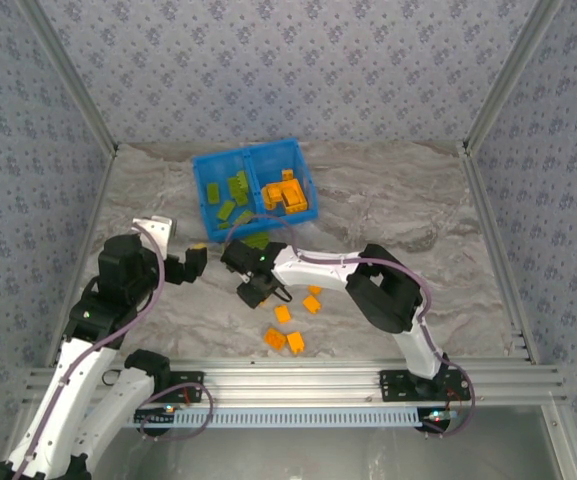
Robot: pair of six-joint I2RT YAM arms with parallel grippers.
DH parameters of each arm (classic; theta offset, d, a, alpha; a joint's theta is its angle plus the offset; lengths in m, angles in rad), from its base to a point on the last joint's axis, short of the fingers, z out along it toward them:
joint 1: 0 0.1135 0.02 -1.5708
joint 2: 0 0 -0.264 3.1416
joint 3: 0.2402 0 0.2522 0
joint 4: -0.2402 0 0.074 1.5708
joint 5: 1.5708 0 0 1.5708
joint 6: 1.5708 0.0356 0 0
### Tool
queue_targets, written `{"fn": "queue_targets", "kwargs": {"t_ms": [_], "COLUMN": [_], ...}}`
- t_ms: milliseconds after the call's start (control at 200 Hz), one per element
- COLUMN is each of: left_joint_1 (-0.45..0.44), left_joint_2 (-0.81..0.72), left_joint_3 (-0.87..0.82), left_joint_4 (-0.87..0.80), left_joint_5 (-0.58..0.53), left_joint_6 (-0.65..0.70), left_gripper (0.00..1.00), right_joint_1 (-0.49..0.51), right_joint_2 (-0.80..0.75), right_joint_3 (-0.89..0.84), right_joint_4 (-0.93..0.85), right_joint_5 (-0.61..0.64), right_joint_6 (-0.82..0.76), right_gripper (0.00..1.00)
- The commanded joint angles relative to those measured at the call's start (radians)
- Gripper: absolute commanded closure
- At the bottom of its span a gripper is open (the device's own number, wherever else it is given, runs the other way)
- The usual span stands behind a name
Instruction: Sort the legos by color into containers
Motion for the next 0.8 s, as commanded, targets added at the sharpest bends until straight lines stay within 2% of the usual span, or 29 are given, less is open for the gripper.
{"fn": "queue_targets", "kwargs": {"t_ms": [0,250,510,565,670,794], "left_joint_1": [0.006,0.006,0.006,0.006,0.007,0.007], "left_joint_2": [0.007,0.013,0.009,0.007,-0.002,0.000], "left_joint_3": [0.019,0.020,0.021,0.022,0.010,0.003], "left_joint_4": [0.014,0.015,0.022,0.030,0.070,0.105], "left_joint_5": [-0.016,-0.020,0.000,0.043,0.206,0.341], "left_joint_6": [0.005,0.004,-0.001,0.009,0.034,0.039], "left_gripper": [0.01,0.01,0.01,0.01,0.01,0.01], "right_joint_1": [-0.008,-0.031,-0.105,-0.129,-0.194,-0.278], "right_joint_2": [-0.016,-0.098,-0.352,-0.393,-0.411,-0.296], "right_joint_3": [-0.030,-0.083,-0.114,-0.103,-0.068,0.086], "right_joint_4": [0.001,0.042,0.091,0.103,0.156,0.152], "right_joint_5": [-0.014,-0.008,0.086,0.137,0.207,0.227], "right_joint_6": [0.010,0.045,0.105,0.107,0.106,0.105], "right_gripper": [0.56,0.65,0.69,0.69,0.68,0.68]}}
